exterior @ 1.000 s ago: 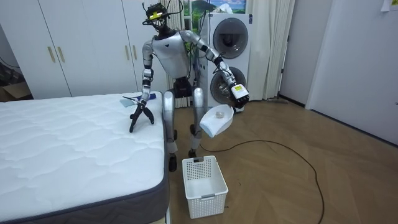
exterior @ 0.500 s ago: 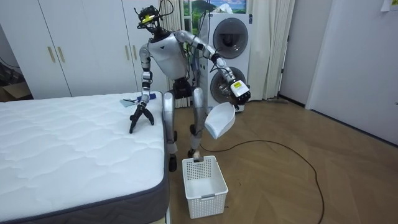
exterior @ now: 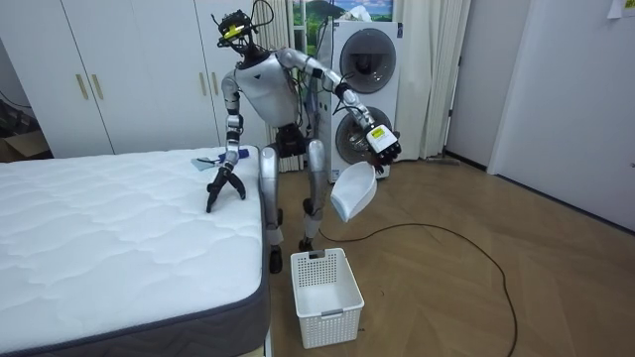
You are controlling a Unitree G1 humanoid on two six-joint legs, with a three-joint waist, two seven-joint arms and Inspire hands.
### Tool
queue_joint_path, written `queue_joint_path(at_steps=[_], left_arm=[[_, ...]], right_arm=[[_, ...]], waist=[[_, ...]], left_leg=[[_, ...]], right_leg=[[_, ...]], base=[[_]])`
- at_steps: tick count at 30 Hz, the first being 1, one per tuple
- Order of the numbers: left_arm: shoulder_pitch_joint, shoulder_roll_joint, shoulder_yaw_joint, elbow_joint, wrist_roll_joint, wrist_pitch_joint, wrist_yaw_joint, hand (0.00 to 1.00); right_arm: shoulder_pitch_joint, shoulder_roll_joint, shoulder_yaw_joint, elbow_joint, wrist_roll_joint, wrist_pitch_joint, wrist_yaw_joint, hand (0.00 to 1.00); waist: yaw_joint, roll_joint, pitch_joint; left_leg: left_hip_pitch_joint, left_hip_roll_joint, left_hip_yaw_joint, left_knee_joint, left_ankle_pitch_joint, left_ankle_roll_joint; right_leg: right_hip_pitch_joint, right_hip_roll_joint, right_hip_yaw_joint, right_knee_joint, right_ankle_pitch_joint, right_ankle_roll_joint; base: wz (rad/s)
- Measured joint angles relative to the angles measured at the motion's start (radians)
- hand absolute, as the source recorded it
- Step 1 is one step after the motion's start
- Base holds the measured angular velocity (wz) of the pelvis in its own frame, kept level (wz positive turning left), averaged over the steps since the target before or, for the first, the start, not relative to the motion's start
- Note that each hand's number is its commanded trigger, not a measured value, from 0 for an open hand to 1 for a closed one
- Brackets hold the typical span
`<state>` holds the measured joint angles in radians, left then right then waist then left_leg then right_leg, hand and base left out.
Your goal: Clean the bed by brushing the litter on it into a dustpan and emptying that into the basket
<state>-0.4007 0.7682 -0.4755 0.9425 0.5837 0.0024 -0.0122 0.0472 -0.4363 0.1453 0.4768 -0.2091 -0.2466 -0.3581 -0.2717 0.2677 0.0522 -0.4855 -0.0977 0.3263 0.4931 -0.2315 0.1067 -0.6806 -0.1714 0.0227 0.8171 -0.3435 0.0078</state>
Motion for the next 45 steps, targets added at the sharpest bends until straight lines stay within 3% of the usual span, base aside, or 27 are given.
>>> queue_joint_path(at_steps=[6, 13, 15, 17, 20, 22, 23, 24, 27, 28, 29, 31, 32, 35, 36, 37, 38, 39, 40, 41, 42, 43, 44, 45], left_arm=[[0.002, 0.0, 0.0, 0.0, 0.005, 0.0, 0.007, 1.0], [0.048, -0.005, 0.0, -0.031, 0.051, -0.003, 0.053, 1.0], [0.097, -0.01, 0.002, -0.093, 0.037, -0.01, 0.075, 1.0], [0.128, -0.036, 0.015, -0.145, 0.036, -0.017, 0.088, 1.0], [0.2, -0.073, 0.05, -0.236, 0.036, -0.047, 0.095, 1.0], [0.231, -0.108, 0.07, -0.27, 0.036, -0.055, 0.095, 1.0], [0.274, -0.134, 0.108, -0.317, 0.036, -0.057, 0.095, 1.0], [0.32, -0.161, 0.151, -0.371, 0.029, -0.067, 0.095, 1.0], [0.373, -0.222, 0.183, -0.461, -0.012, -0.087, 0.095, 1.0], [0.378, -0.231, 0.184, -0.474, -0.023, -0.089, 0.095, 1.0], [0.394, -0.242, 0.191, -0.499, -0.045, -0.094, 0.095, 1.0], [0.416, -0.247, 0.209, -0.563, -0.058, -0.096, 0.094, 1.0], [0.432, -0.252, 0.233, -0.606, -0.058, -0.103, 0.095, 1.0], [0.446, -0.282, 0.292, -0.621, -0.07, -0.118, 0.107, 1.0], [0.462, -0.285, 0.325, -0.634, -0.075, -0.12, 0.117, 1.0], [0.464, -0.298, 0.343, -0.636, -0.084, -0.117, 0.13, 1.0], [0.459, -0.313, 0.343, -0.637, -0.09, -0.117, 0.132, 1.0], [0.457, -0.35, 0.343, -0.649, -0.105, -0.117, 0.133, 1.0], [0.457, -0.366, 0.343, -0.65, -0.121, -0.122, 0.135, 1.0], [0.459, -0.385, 0.344, -0.651, -0.156, -0.125, 0.135, 1.0], [0.46, -0.387, 0.349, -0.65, -0.184, -0.123, 0.138, 1.0], [0.46, -0.387, 0.354, -0.649, -0.192, -0.121, 0.141, 1.0], [0.46, -0.384, 0.355, -0.649, -0.211, -0.116, 0.155, 1.0], [0.46, -0.384, 0.356, -0.649, -0.235, -0.113, 0.159, 1.0]], right_arm=[[-0.005, -0.002, 0.006, 0.005, 0.012, -0.002, -0.001, 0.0], [-0.008, -0.005, 0.033, 0.036, 0.018, -0.014, 0.0, 0.0], [-0.006, -0.013, 0.046, 0.034, 0.057, -0.015, -0.017, 0.0], [0.005, -0.01, 0.049, 0.033, 0.08, -0.013, -0.032, 0.0], [0.033, 0.0, 0.048, 0.034, 0.091, -0.013, -0.047, 0.0], [0.044, 0.0, 0.046, 0.034, 0.11, -0.012, -0.049, 0.0], [0.051, 0.002, 0.046, 0.035, 0.125, -0.012, -0.05, 0.0], [0.068, 0.005, 0.045, 0.034, 0.126, -0.012, -0.055, 0.0], [0.122, 0.018, 0.034, 0.03, 0.119, 0.001, -0.08, 0.0], [0.126, 0.024, 0.029, 0.029, 0.12, 0.003, -0.083, 0.0], [0.131, 0.036, 0.028, 0.02, 0.13, 0.009, -0.092, 0.0], [0.155, 0.048, 0.019, -0.016, 0.131, 0.01, -0.103, 0.0], [0.18, 0.053, 0.017, -0.045, 0.122, 0.008, -0.106, 0.0], [0.162, 0.061, 0.018, -0.058, 0.111, 0.01, -0.105, 0.0], [0.142, 0.081, 0.019, -0.067, 0.114, 0.016, -0.107, 0.0], [0.145, 0.094, 0.019, -0.071, 0.121, 0.023, -0.111, 0.0], [0.153, 0.093, 0.017, -0.071, 0.125, 0.029, -0.113, 0.0], [0.159, 0.09, 0.007, -0.07, 0.132, 0.042, -0.119, 0.0], [0.158, 0.09, 0.006, -0.07, 0.134, 0.046, -0.123, 0.0], [0.149, 0.092, 0.014, -0.069, 0.136, 0.047, -0.125, 0.0], [0.138, 0.098, 0.035, -0.069, 0.137, 0.042, -0.126, 0.0], [0.132, 0.101, 0.046, -0.068, 0.138, 0.038, -0.126, 0.0], [0.123, 0.105, 0.068, -0.068, 0.137, 0.031, -0.126, 0.0], [0.118, 0.117, 0.072, -0.069, 0.137, 0.026, -0.123, 0.0]], waist=[[0.003, -0.013, 0.0071], [0.009, -0.047, 0.0037], [0.029, -0.052, 0.0021], [0.049, -0.053, 0.0009], [0.081, -0.068, -0.0098], [0.103, -0.069, -0.0115], [0.114, -0.072, -0.0149], [0.118, -0.083, -0.0225], [0.145, -0.114, -0.0371], [0.147, -0.121, -0.039], [0.157, -0.137, -0.0475], [0.162, -0.16, -0.0506], [0.173, -0.183, -0.0494], [0.201, -0.194, -0.0465], [0.225, -0.198, -0.043], [0.221, -0.214, -0.0376], [0.22, -0.22, -0.0396], [0.235, -0.226, -0.0396], [0.251, -0.228, -0.0395], [0.281, -0.235, -0.0362], [0.303, -0.244, -0.0338], [0.306, -0.25, -0.0326], [0.31, -0.262, -0.0327], [0.316, -0.275, -0.0346]], left_leg=[[0.001, 0.001, 0.001, 0.013, -0.001, 0.001], [0.007, 0.018, 0.006, 0.025, -0.018, 0.0], [0.016, 0.022, 0.006, 0.025, -0.023, 0.0], [0.022, 0.029, 0.006, 0.026, -0.027, 0.0], [0.042, 0.037, -0.002, 0.022, -0.033, -0.009], [0.064, 0.045, -0.008, 0.015, -0.036, -0.011], [0.084, 0.051, -0.008, 0.005, -0.041, -0.012], [0.103, 0.052, -0.009, -0.002, -0.043, -0.014], [0.169, 0.062, -0.017, -0.021, -0.046, -0.02], [0.184, 0.066, -0.016, -0.027, -0.048, -0.022], [0.208, 0.07, -0.015, -0.041, -0.049, -0.024], [0.239, 0.086, -0.002, -0.047, -0.055, -0.026], [0.262, 0.096, 0.027, -0.05, -0.058, -0.028], [0.314, 0.145, 0.122, -0.076, -0.058, -0.029], [0.332, 0.187, 0.222, -0.11, -0.058, -0.027], [0.36, 0.196, 0.303, -0.132, -0.062, -0.021], [0.376, 0.196, 0.346, -0.147, -0.063, -0.019], [0.408, 0.189, 0.43, -0.171, -0.063, -0.014], [0.42, 0.188, 0.477, -0.178, -0.066, -0.01], [0.442, 0.189, 0.571, -0.189, -0.07, -0.008], [0.452, 0.189, 0.646, -0.192, -0.071, -0.009], [0.453, 0.189, 0.672, -0.192, -0.071, -0.009], [0.451, 0.189, 0.723, -0.19, -0.071, -0.009], [0.444, 0.193, 0.753, -0.179, -0.07, -0.01]], right_leg=[[0.001, -0.001, 0.0, 0.003, 0.0, 0.0], [0.014, 0.017, 0.006, -0.007, 0.001, 0.0], [0.022, 0.025, 0.007, -0.023, 0.009, 0.0], [0.035, 0.034, 0.008, -0.038, 0.012, 0.003], [0.061, 0.045, 0.006, -0.06, 0.02, -0.001], [0.092, 0.055, 0.005, -0.088, 0.025, 0.0], [0.113, 0.06, 0.005, -0.107, 0.03, 0.0], [0.132, 0.069, 0.008, -0.116, 0.031, 0.0], [0.204, 0.077, 0.005, -0.157, 0.037, 0.002], [0.22, 0.087, 0.005, -0.17, 0.04, 0.002], [0.243, 0.098, 0.007, -0.191, 0.048, 0.001], [0.276, 0.112, 0.004, -0.219, 0.067, -0.003], [0.287, 0.122, 0.003, -0.231, 0.086, -0.004], [0.333, 0.172, -0.013, -0.371, 0.196, -0.019], [0.355, 0.168, -0.113, -0.41, 0.24, -0.034], [0.361, 0.128, -0.229, -0.294, 0.186, -0.028], [0.371, 0.108, -0.268, -0.226, 0.151, -0.023], [0.403, 0.066, -0.331, -0.101, 0.102, -0.012], [0.423, 0.045, -0.352, -0.054, 0.087, -0.005], [0.474, 0.0, -0.381, -0.012, 0.067, 0.002], [0.527, -0.045, -0.417, -0.025, 0.064, 0.01], [0.558, -0.065, -0.433, -0.045, 0.067, 0.016], [0.611, -0.099, -0.466, -0.105, 0.082, 0.038], [0.633, -0.114, -0.486, -0.179, 0.072, 0.068]], base=[[0.0], [-0.07], [-0.16], [-0.17], [-0.15], [-0.16], [-0.23], [-0.18], [-0.06], [-0.2], [-0.32], [-0.44], [-0.76], [-1.52], [-1.74], [-1.45], [-1.06], [-0.88], [-1.59], [-1.93], [-1.92], [-1.64], [-1.45], [-1.49]])
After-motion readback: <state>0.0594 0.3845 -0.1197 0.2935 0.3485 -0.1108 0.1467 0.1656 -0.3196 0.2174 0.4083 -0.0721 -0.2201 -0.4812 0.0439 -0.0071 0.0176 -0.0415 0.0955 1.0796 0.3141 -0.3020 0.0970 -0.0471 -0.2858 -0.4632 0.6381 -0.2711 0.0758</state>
